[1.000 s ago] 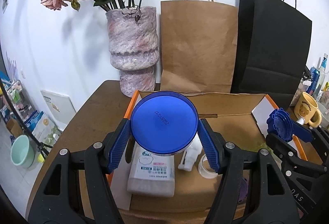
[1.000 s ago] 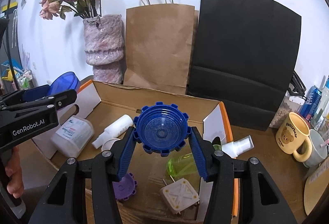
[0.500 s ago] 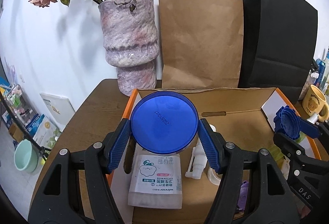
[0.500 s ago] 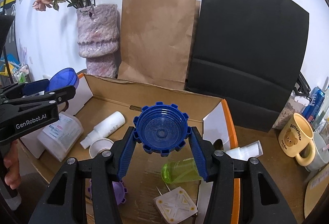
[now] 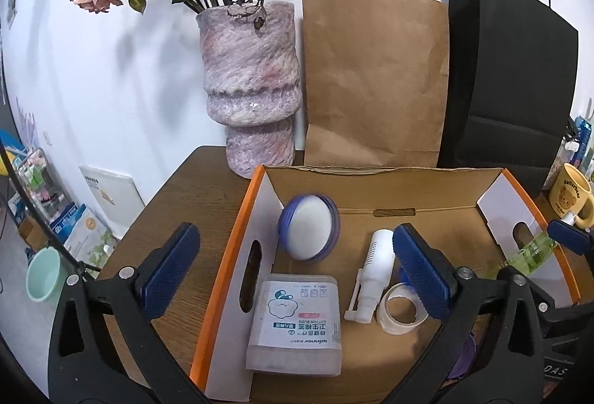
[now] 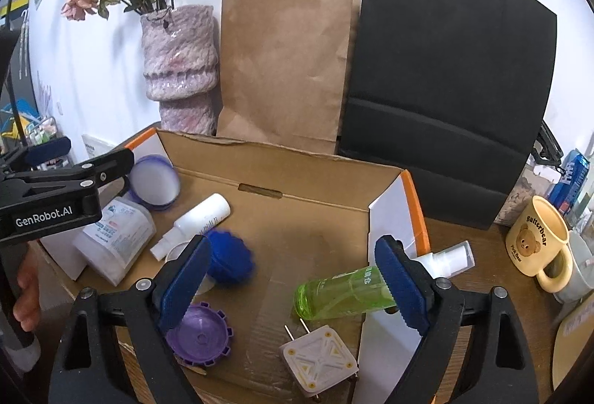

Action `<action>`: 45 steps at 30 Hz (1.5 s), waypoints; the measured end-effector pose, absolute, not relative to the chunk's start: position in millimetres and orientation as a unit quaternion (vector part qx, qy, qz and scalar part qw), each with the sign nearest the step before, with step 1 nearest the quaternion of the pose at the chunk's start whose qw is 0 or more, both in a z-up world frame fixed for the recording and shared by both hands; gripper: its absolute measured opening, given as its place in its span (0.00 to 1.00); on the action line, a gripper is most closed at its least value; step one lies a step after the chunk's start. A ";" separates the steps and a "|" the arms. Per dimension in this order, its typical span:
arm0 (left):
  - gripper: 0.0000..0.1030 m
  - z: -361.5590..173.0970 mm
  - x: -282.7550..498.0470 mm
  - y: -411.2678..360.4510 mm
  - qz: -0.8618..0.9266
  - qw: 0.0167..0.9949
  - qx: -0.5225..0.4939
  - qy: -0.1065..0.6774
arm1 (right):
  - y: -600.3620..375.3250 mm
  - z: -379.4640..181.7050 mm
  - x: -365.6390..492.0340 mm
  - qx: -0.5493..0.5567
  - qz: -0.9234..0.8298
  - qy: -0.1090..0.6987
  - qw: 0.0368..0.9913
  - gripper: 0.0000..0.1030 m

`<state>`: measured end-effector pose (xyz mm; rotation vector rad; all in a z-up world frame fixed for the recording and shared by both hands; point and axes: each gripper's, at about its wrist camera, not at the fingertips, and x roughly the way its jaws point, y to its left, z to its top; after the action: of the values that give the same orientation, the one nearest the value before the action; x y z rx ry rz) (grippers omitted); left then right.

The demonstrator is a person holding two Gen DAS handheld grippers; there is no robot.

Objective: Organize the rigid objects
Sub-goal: 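Open both tools to drop the blue lid and blue cap into the box, then withdraw both open tools from the box toward the two white caps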

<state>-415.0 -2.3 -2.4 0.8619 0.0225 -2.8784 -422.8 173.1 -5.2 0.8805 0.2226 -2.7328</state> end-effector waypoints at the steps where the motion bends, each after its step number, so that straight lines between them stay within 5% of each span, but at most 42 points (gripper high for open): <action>1: 1.00 -2.6 -414.8 -2.8 -0.956 0.068 0.287 0.008 | 173.6 -4.9 -422.4 0.302 -0.941 0.076 0.129 0.91; 45: 1.00 -5.5 -348.6 9.5 -0.957 0.043 0.288 0.015 | 190.6 -8.2 -361.7 0.308 -0.941 0.067 0.124 0.91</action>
<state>-348.6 9.5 -5.5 0.8801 0.0450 -2.9265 -361.7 190.6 -8.2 0.8990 0.1940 -2.7429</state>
